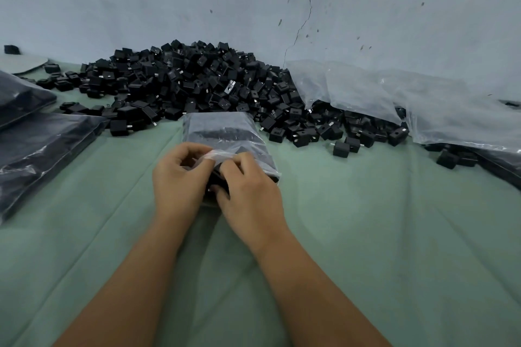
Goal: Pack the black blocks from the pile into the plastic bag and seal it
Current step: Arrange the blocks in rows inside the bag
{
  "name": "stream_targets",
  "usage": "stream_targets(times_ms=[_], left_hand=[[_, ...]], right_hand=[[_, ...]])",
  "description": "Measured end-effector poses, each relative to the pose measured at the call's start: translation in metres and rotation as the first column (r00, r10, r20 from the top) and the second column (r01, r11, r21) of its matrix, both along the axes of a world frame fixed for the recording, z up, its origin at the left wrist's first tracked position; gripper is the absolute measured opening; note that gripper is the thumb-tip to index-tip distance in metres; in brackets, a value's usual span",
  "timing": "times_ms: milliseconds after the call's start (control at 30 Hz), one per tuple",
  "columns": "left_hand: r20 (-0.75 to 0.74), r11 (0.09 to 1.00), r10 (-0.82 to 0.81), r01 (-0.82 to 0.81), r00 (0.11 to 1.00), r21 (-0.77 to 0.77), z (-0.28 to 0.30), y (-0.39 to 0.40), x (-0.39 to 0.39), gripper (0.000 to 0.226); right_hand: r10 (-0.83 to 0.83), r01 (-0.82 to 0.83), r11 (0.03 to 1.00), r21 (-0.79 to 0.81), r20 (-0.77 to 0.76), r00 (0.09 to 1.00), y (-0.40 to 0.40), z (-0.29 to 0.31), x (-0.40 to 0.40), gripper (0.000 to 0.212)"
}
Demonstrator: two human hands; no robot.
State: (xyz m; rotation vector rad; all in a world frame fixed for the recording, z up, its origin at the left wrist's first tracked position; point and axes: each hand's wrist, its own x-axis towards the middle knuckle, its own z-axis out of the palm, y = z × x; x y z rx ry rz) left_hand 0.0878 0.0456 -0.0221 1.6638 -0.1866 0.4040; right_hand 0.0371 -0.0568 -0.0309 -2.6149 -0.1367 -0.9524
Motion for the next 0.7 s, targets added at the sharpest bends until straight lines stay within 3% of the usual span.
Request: stream_targets(times_ms=[167,267,333,433,467,533,600,700], left_hand=[[0.008,1.0,0.018,-0.018,1.0,-0.013,0.001,0.001,0.002,0.006],[0.027,0.999,0.008,-0.008,1.0,-0.035,0.002,0.002,0.002,0.009],[0.115,0.999,-0.041,0.043,0.992,-0.013,0.002,0.003,0.0,0.012],[0.324,0.975,-0.199,0.155,0.925,0.157,0.0,0.008,-0.004,0.013],[0.335,0.976,-0.217,0.193,0.917,0.104,0.001,0.01,-0.003,0.02],[0.262,0.972,-0.112,0.161,0.958,-0.172,0.004,0.016,0.006,0.027],[0.041,0.894,0.032,-0.011,0.999,-0.447,0.007,0.025,0.019,0.032],[-0.192,0.773,-0.078,-0.062,0.978,-0.631,0.008,0.031,0.034,0.04]], right_hand=[[0.137,-0.138,0.99,-0.006,-0.065,0.988,0.0,-0.002,-0.001,0.026],[0.14,-0.138,0.99,0.026,-0.113,0.984,0.001,-0.001,-0.003,0.03],[0.106,-0.101,0.994,0.042,-0.154,0.982,-0.001,-0.001,-0.004,0.031],[0.07,-0.078,0.997,-0.029,-0.22,0.973,-0.003,-0.001,-0.003,0.033],[0.048,-0.063,0.996,-0.061,-0.232,0.972,-0.003,-0.001,-0.002,0.033],[0.014,-0.032,0.996,-0.08,-0.222,0.975,-0.002,-0.002,-0.001,0.034],[-0.003,-0.013,0.998,-0.066,-0.241,0.971,0.001,-0.003,0.002,0.038],[0.007,-0.016,0.999,-0.028,-0.299,0.954,0.006,-0.003,0.012,0.042]])
